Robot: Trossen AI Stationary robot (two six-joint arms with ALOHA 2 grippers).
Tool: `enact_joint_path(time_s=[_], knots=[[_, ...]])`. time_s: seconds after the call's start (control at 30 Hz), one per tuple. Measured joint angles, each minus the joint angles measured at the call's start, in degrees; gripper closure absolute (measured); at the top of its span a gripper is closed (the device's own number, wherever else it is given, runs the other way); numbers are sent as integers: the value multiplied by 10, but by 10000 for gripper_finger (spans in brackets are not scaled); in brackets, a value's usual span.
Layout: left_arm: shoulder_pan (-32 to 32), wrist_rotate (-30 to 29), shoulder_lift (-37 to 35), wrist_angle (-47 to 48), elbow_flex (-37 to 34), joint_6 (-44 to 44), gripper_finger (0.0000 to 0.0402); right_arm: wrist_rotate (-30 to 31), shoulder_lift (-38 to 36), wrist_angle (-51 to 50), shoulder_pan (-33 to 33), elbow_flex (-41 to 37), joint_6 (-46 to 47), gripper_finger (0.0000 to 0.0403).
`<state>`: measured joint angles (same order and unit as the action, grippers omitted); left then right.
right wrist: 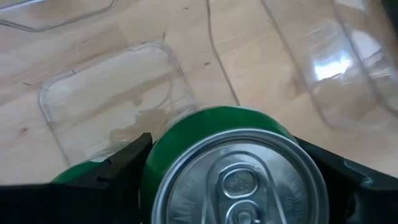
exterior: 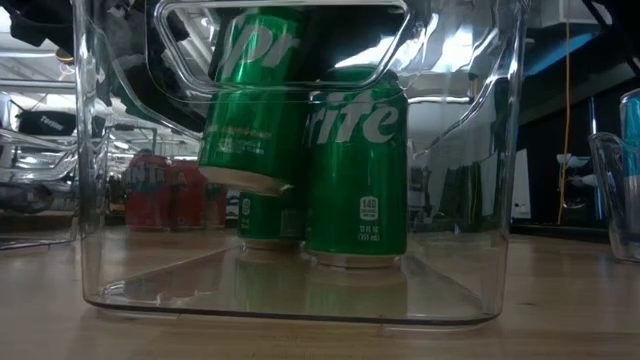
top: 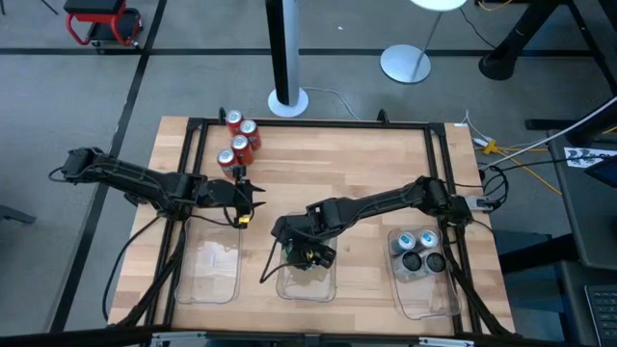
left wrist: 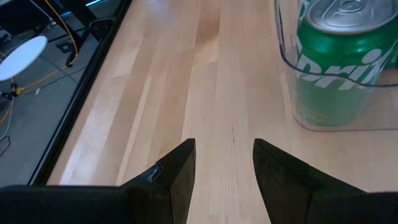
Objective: Sort soda cans
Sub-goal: Put the green soda can into the center transparent bin
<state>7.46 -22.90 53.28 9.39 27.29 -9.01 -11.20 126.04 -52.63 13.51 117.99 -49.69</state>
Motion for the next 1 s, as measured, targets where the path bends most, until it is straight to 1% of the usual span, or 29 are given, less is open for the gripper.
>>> enact_joint_path(time_s=[0.37, 0.67, 1.0], knots=[[0, 0, 0, 1, 0, -1, 249, -11, 18, 8, -2, 2, 3, 95], [0, 0, 0, 0, 0, 0, 249, -33, 29, 8, -17, 3, 35, 95], [0, 0, 0, 0, 0, 0, 249, -33, 32, 12, -27, 3, 119, 95]])
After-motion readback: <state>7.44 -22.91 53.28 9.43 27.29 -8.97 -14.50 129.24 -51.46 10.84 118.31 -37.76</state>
